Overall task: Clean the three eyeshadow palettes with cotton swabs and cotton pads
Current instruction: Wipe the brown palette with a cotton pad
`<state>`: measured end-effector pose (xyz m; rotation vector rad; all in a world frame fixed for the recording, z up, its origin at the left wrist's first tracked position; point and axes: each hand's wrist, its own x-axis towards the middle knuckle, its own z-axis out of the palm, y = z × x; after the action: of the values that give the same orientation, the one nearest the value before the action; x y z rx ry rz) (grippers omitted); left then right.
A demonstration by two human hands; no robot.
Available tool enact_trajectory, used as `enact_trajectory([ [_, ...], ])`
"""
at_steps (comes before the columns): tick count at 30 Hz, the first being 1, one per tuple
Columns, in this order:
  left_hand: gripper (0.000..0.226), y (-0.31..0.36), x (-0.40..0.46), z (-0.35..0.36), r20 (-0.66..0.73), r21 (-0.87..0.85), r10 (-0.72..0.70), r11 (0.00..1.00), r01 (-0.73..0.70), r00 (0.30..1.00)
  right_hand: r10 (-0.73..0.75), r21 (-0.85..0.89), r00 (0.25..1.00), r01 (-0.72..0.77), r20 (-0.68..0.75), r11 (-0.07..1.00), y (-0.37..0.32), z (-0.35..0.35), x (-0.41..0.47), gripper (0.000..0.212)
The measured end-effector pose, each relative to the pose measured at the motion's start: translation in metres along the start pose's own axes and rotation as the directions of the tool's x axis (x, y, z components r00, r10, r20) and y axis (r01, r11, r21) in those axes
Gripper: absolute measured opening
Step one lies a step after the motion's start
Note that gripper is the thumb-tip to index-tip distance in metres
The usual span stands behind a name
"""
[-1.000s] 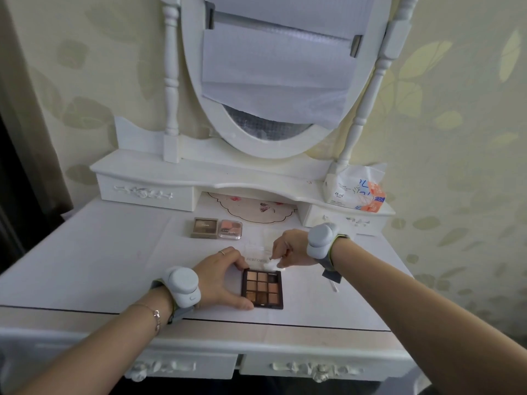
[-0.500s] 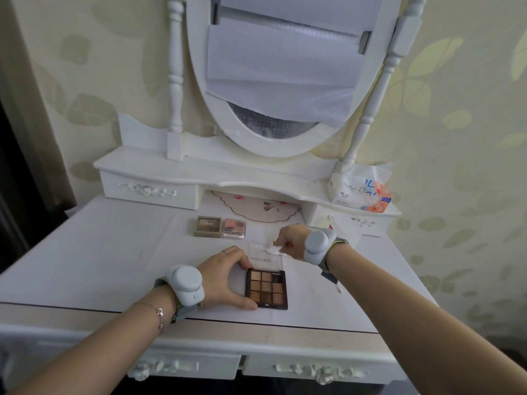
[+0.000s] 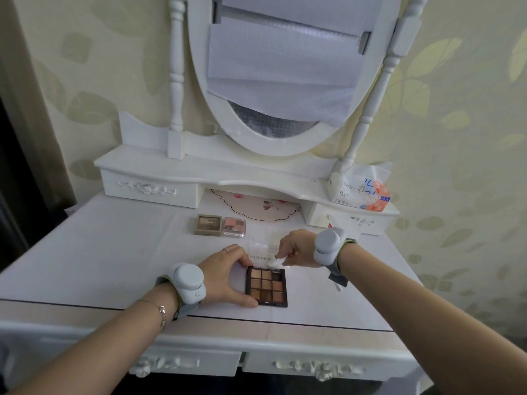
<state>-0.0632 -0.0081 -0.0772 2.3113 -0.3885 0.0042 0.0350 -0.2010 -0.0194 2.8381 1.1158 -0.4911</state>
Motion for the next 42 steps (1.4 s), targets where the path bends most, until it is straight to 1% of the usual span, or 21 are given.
enact_trajectory([
  [3,0.076,-0.001,0.0,0.0,0.008,0.002,-0.005,1.0,0.005,1.0,0.044,-0.062,0.999,-0.046,-0.03,0.997,-0.005,-0.003,0.003,0.03],
  [5,0.077,-0.001,0.0,0.0,0.014,0.005,-0.009,1.0,0.009,1.0,0.104,-0.113,0.994,-0.108,-0.037,0.988,-0.008,-0.004,0.007,0.034],
  [6,0.077,-0.001,0.0,0.0,0.014,0.003,-0.013,1.0,0.013,1.0,0.12,-0.164,0.992,-0.124,-0.037,0.979,-0.008,-0.004,0.012,0.036],
  [8,0.077,0.0,0.001,0.0,0.012,-0.002,-0.019,1.0,0.019,1.0,0.16,-0.277,0.987,-0.156,-0.01,0.948,-0.012,-0.007,0.021,0.041],
  [10,0.077,0.0,0.001,0.001,0.013,-0.002,-0.022,1.0,0.022,1.0,0.197,-0.339,0.979,-0.171,0.044,0.925,-0.02,-0.012,0.027,0.042],
  [13,0.075,0.0,0.002,0.002,-0.002,0.003,-0.006,1.0,0.006,1.0,0.257,-0.371,0.965,-0.221,0.051,0.902,-0.027,-0.023,0.026,0.038],
  [15,0.075,-0.001,0.002,0.002,-0.011,0.008,0.008,1.0,-0.008,1.0,0.238,-0.379,0.968,-0.19,0.083,0.906,-0.026,-0.029,0.021,0.039],
  [17,0.075,-0.002,0.002,0.003,-0.016,0.008,0.009,1.0,-0.009,1.0,0.208,-0.374,0.962,-0.13,0.175,0.918,-0.024,-0.03,0.019,0.039],
  [18,0.075,-0.002,0.002,0.003,-0.02,0.005,0.008,1.0,-0.008,1.0,0.179,-0.37,0.964,-0.096,0.196,0.924,-0.023,-0.029,0.02,0.036],
  [21,0.075,-0.002,0.002,0.004,-0.025,0.002,-0.002,1.0,0.003,1.0,0.128,-0.344,0.962,-0.039,0.242,0.938,-0.018,-0.024,0.021,0.021],
  [22,0.075,-0.002,0.002,0.004,-0.022,0.001,-0.007,1.0,0.007,1.0,0.12,-0.328,0.967,-0.041,0.226,0.944,-0.015,-0.023,0.019,0.015],
  [25,0.07,-0.001,0.003,0.003,-0.012,0.0,-0.019,1.0,0.019,1.0,0.083,-0.201,0.98,-0.046,0.183,0.979,-0.01,-0.02,0.011,0.021],
  [27,0.067,-0.001,0.002,0.003,0.001,-0.006,-0.029,1.0,0.029,1.0,0.045,-0.152,0.987,-0.021,0.154,0.988,-0.014,-0.014,0.01,0.028],
  [29,0.067,-0.001,0.0,0.002,0.007,-0.003,-0.031,1.0,0.031,0.999,0.008,-0.138,0.992,0.009,0.125,0.99,-0.024,-0.01,0.015,0.028],
  [31,0.072,-0.001,0.0,0.002,0.006,0.003,-0.036,0.999,0.036,0.999,-0.004,-0.146,0.995,0.019,0.104,0.989,-0.031,-0.009,0.025,0.035],
  [32,0.072,-0.001,0.0,0.002,0.007,0.005,-0.043,0.999,0.043,0.999,0.008,-0.152,0.996,0.007,0.093,0.988,-0.031,-0.01,0.03,0.036],
  [34,0.068,0.0,0.001,0.002,0.01,0.001,-0.052,0.999,0.052,0.999,0.052,-0.183,0.996,-0.037,0.075,0.982,-0.027,-0.007,0.036,0.025],
  [36,0.067,0.001,0.0,0.001,0.013,-0.01,-0.052,0.999,0.052,0.999,0.081,-0.18,0.996,-0.075,0.024,0.981,-0.021,-0.001,0.04,0.031],
  [37,0.068,0.001,0.0,0.001,0.014,-0.014,-0.047,0.999,0.047,0.999,0.086,-0.14,0.996,-0.086,-0.003,0.986,-0.019,0.001,0.041,0.031],
  [40,0.075,0.001,0.0,0.001,0.008,-0.009,-0.028,1.0,0.028,1.0,0.064,-0.115,0.997,-0.07,-0.05,0.991,-0.015,0.004,0.042,0.032],
  [42,0.076,0.002,0.0,0.0,0.005,-0.002,-0.022,1.0,0.022,1.0,0.049,-0.121,0.998,-0.055,-0.049,0.991,-0.015,0.004,0.039,0.033],
])
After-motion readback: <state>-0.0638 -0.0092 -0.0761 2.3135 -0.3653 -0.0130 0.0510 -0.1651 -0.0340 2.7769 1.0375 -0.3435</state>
